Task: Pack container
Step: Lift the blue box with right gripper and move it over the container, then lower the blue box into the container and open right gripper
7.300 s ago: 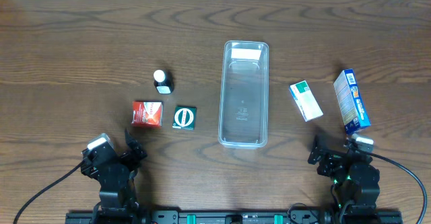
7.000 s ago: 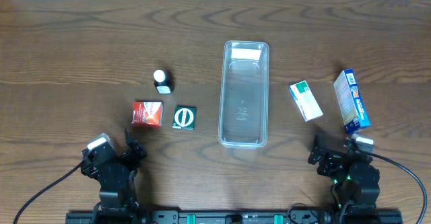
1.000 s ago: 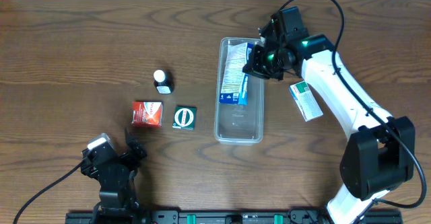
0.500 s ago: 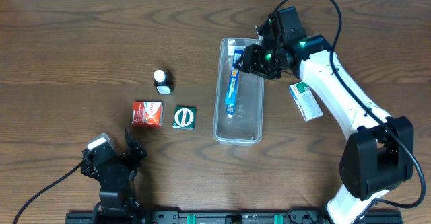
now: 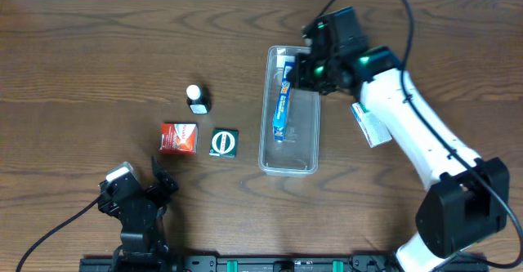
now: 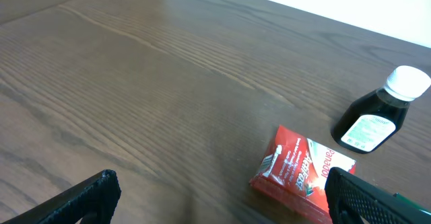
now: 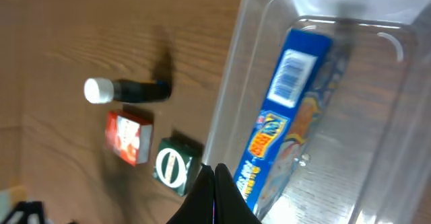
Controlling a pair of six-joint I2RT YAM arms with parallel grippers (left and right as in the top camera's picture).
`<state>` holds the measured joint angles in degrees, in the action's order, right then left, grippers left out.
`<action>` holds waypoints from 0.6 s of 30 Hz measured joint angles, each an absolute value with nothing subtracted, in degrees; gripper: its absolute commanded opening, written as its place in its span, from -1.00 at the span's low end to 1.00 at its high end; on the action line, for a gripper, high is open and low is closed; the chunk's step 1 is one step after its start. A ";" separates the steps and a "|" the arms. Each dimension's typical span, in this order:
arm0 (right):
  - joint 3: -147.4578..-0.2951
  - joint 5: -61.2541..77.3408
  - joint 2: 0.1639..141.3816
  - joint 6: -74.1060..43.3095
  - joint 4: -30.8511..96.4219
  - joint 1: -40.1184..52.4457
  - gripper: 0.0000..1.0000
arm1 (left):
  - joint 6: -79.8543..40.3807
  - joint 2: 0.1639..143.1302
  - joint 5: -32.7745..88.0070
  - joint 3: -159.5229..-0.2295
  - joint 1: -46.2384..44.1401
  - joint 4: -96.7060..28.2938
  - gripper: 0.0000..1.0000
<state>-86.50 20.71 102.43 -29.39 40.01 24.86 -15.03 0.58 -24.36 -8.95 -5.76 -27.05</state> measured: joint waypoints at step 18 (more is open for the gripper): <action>-86.50 14.11 109.95 -27.14 40.82 28.21 -0.97 | -15.03 0.58 -24.36 -8.95 -5.76 -27.03 0.96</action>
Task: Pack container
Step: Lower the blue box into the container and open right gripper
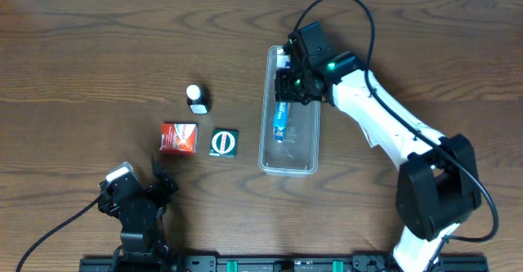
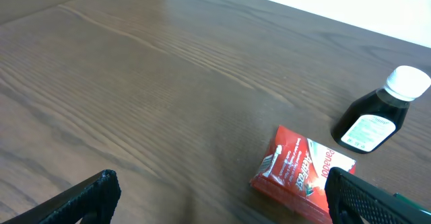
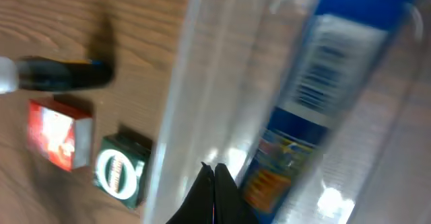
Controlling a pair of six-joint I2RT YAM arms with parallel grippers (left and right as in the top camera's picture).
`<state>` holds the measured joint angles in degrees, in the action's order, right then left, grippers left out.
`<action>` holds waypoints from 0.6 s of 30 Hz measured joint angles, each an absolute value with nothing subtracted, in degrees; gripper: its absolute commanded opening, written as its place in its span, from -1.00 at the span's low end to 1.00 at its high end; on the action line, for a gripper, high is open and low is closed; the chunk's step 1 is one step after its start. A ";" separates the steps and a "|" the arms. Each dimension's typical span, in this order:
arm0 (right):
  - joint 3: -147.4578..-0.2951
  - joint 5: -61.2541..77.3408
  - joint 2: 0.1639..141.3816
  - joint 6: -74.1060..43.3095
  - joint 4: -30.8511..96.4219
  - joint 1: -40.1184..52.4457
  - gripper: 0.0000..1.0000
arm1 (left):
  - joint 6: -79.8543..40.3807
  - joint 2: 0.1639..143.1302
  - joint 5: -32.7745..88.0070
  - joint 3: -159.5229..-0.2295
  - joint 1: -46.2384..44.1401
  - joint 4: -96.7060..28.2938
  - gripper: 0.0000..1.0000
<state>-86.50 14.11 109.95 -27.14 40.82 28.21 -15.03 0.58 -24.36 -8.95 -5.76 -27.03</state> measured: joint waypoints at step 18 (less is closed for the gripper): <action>-86.46 0.16 110.06 -22.98 49.89 26.79 -0.98 | -15.03 0.58 -24.36 -8.95 -5.76 -27.03 0.96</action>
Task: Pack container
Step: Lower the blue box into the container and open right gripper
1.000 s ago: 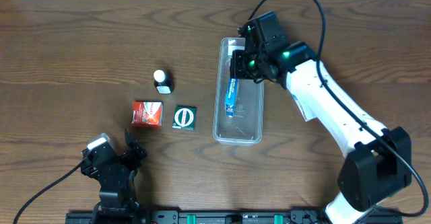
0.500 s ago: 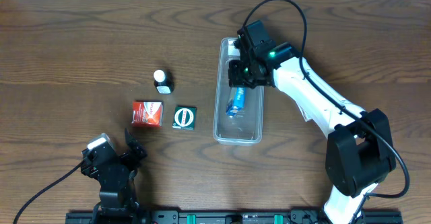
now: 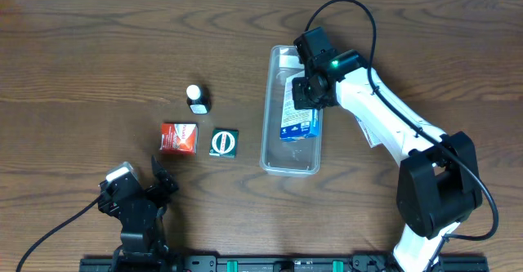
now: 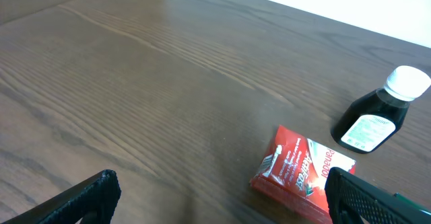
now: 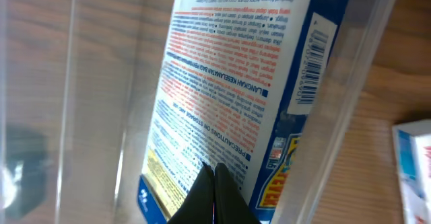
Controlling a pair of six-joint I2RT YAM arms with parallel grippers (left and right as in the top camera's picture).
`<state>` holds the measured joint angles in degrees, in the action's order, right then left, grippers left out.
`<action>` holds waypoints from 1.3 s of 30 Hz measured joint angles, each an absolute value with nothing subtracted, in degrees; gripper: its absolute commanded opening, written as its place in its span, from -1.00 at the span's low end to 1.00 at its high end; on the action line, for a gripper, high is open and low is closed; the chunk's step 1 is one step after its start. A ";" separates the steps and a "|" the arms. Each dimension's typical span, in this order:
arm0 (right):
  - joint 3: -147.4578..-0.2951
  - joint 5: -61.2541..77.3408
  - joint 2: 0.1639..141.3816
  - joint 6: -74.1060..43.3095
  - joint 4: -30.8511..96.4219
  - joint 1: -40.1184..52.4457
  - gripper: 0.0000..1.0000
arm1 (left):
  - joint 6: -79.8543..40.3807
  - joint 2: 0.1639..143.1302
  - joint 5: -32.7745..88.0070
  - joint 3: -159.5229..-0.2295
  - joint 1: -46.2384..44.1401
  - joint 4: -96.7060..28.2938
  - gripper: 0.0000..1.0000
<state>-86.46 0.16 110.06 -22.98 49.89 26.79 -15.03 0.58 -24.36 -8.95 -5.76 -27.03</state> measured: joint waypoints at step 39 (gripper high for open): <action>-84.40 10.52 105.49 -11.81 59.75 31.90 -0.98 | -15.03 0.58 -24.36 -8.95 -5.76 -27.05 0.96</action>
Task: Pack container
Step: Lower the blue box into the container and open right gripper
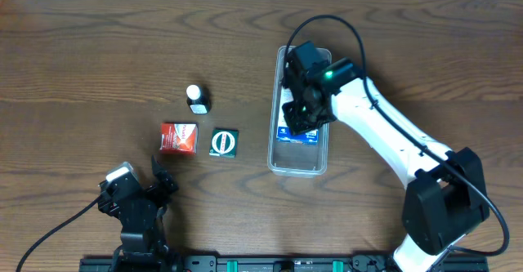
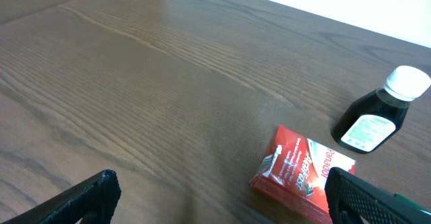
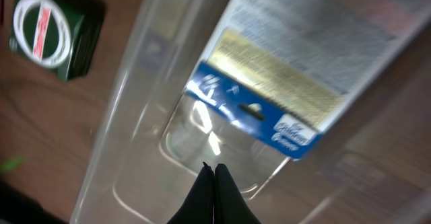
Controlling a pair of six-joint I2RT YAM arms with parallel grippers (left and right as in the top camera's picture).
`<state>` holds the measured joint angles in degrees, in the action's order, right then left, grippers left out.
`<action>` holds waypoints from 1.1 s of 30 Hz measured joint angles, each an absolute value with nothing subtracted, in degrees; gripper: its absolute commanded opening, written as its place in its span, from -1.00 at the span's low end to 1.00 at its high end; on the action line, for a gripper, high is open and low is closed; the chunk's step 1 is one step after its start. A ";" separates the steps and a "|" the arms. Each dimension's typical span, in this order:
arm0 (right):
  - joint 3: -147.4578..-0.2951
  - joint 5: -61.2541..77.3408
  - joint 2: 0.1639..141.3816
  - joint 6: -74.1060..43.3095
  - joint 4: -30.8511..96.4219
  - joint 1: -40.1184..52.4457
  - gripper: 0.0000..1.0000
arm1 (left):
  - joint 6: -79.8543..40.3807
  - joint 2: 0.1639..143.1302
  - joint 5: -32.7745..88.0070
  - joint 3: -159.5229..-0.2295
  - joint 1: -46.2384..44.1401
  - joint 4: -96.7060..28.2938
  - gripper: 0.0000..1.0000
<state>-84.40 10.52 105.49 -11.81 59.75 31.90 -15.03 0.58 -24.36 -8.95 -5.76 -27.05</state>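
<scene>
A clear plastic container (image 1: 321, 164) lies lengthwise right of the table's middle. Inside it a blue box (image 1: 299, 133) lies flat, its printed back up, also visible in the right wrist view as blue box (image 3: 289, 83). My right gripper (image 1: 296, 118) reaches down into the container over that box, its fingers shut together with nothing between them (image 3: 215, 167). A red box (image 1: 178, 138), a green box (image 1: 224, 142) and a dark bottle (image 1: 196, 99) with a white cap lie left of the container. My left gripper (image 1: 136, 203) rests open near the front edge, the red box (image 2: 303, 173) ahead of it.
Bare wood tabletop (image 1: 98, 51) lies around the things. The right arm (image 1: 384, 133) and its cable stretch over the table's right side. The dark bottle (image 2: 380, 113) stands beyond the red box in the left wrist view.
My right gripper has moved toward the container's near end, still shut. The blue box lies nearer that end, and the container sits slightly further right. The left arm is unchanged.
The blue box first lay on its narrow side along the container's left half, my shut right gripper at the far end. Then the gripper was down beside it. Then the box lay flat, back up. Now it sits nearer the front, with the container shifted right.
</scene>
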 measured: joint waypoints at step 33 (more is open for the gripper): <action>-65.82 -1.76 105.56 -8.45 32.25 34.59 -0.97 | -15.03 0.58 -24.36 -8.95 -5.76 -27.05 0.96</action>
<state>-65.82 -1.76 105.56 -8.45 32.25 34.59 -15.03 0.58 -24.36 -8.95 -5.76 -27.05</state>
